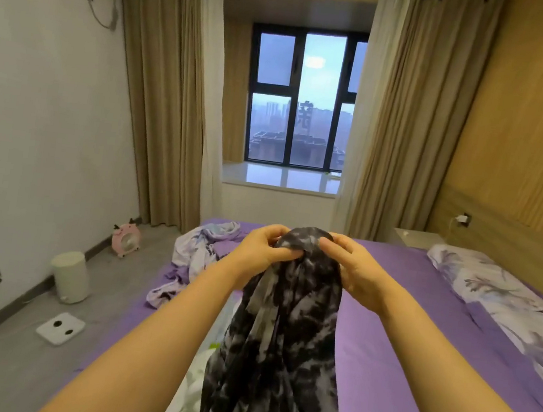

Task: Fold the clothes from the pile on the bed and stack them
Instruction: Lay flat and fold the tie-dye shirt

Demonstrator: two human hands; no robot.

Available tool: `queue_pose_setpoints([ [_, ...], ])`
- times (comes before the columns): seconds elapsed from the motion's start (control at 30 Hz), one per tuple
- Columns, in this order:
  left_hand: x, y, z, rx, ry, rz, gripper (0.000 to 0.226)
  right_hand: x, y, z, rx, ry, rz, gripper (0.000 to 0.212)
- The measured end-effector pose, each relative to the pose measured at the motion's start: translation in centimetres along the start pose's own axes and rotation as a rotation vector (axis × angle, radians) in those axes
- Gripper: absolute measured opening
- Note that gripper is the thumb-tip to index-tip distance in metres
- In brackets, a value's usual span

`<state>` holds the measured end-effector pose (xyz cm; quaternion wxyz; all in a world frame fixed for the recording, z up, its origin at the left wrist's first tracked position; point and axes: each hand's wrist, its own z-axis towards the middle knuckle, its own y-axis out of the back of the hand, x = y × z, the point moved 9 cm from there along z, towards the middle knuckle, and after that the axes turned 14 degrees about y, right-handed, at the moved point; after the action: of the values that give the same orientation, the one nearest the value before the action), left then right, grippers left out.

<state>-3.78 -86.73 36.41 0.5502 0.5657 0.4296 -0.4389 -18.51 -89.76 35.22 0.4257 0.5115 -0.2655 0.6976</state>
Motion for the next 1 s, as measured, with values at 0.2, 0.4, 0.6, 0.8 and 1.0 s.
queue_pose_setpoints([
  [0.2,1.5,-2.2,-1.3,0.174,0.104,0.045,0.034,2.0,0.8,-2.7,-0.149,-0.011,-0.103,0.019],
  [0.4,5.1,-3.0,-2.2,0.268,0.174,0.234,0.044,2.4,4.0,-6.9,-0.27,-0.031,-0.043,0.024],
  [0.6,5.9,-4.7,-2.7,0.285,0.171,0.24,0.038,2.9,8.9,-11.6,-0.328,0.006,0.031,0.023],
  [0.8,2.8,-7.9,-2.0,0.257,0.131,0.31,0.024,5.2,15.1,-15.4,-0.433,0.086,0.097,0.02],
  [1.0,-0.4,-13.7,-1.4,0.257,0.093,0.373,0.025,7.4,22.6,-19.7,-0.573,0.139,0.152,0.022],
])
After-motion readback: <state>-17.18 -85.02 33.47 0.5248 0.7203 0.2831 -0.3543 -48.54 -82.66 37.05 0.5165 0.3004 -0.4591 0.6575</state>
